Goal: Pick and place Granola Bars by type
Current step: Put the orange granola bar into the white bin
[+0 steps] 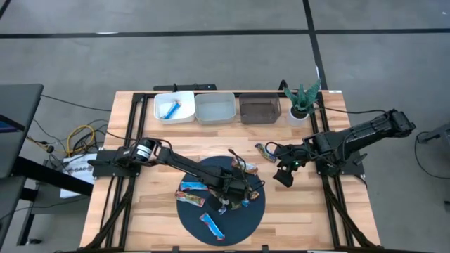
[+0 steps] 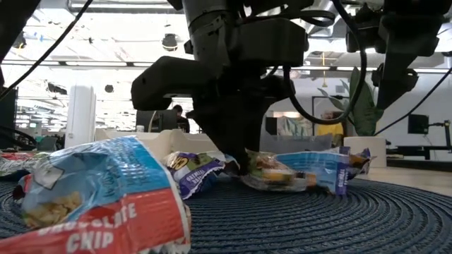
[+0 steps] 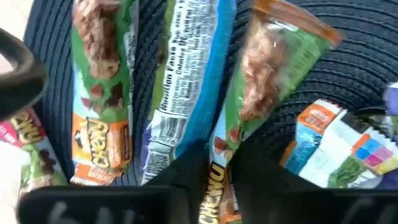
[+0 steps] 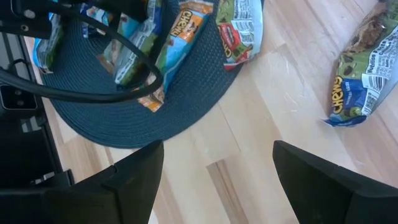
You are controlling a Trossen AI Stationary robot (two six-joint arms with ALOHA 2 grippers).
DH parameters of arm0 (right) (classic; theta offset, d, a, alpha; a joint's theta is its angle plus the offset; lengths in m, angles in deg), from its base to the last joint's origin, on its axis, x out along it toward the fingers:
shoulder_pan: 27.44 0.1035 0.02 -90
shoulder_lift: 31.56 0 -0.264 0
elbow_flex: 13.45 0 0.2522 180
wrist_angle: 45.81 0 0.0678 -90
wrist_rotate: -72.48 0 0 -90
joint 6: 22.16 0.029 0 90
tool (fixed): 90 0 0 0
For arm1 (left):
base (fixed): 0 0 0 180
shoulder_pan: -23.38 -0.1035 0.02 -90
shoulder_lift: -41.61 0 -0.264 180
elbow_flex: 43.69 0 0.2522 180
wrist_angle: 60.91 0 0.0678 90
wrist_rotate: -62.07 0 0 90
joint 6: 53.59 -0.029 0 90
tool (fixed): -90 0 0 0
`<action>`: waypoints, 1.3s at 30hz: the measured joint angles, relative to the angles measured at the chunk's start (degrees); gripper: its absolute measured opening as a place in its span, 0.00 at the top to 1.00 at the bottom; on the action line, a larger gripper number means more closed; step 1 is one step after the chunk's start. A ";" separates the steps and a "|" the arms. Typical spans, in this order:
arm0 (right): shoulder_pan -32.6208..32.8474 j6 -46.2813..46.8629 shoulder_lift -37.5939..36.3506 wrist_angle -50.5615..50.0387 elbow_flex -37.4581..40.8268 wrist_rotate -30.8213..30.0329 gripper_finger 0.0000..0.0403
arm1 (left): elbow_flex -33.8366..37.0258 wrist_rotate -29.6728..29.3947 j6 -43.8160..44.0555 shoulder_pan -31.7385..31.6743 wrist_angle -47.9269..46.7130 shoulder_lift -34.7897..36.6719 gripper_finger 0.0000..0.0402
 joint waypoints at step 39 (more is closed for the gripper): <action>0.02 0.04 0.00 -0.18 0.00 0.04 0.27 | -11.83 -22.95 32.08 -35.19 -37.78 20.32 0.97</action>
